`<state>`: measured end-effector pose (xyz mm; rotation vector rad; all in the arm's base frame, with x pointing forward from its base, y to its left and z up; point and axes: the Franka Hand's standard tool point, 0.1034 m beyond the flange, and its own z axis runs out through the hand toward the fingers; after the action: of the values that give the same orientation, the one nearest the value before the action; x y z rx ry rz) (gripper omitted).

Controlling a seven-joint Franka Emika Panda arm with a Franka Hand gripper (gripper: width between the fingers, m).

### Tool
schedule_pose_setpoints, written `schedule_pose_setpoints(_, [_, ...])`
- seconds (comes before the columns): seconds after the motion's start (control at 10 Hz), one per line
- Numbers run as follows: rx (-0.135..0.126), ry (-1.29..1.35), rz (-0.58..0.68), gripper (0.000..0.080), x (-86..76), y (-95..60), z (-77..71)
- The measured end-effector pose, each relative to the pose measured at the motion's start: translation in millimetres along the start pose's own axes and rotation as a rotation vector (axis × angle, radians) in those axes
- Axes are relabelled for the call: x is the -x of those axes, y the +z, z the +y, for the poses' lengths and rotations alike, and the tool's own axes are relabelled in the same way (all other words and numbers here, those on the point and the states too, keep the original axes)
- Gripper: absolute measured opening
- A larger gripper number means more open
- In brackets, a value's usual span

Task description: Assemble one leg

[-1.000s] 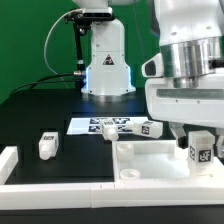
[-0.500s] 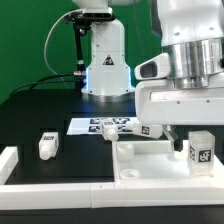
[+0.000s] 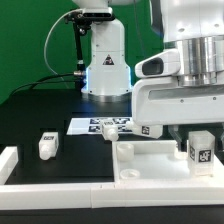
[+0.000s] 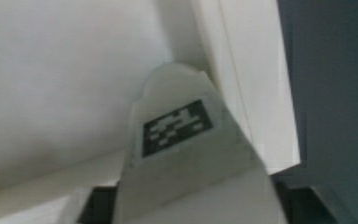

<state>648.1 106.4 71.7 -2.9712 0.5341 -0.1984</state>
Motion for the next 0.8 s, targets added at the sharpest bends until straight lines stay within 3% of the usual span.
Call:
schedule_pose_setpoints(0.1, [0.002, 0.073, 0.001, 0.0288, -0.8, 0.0, 1.7])
schedule_pose_setpoints(0.7, [0.022, 0.790, -0.003, 0.0288, -1.7, 1.7, 11.7])
schedule_pose_setpoints(0.8, [0.014, 0.952, -0.012, 0.0289, 0.1, 1.6, 13.4])
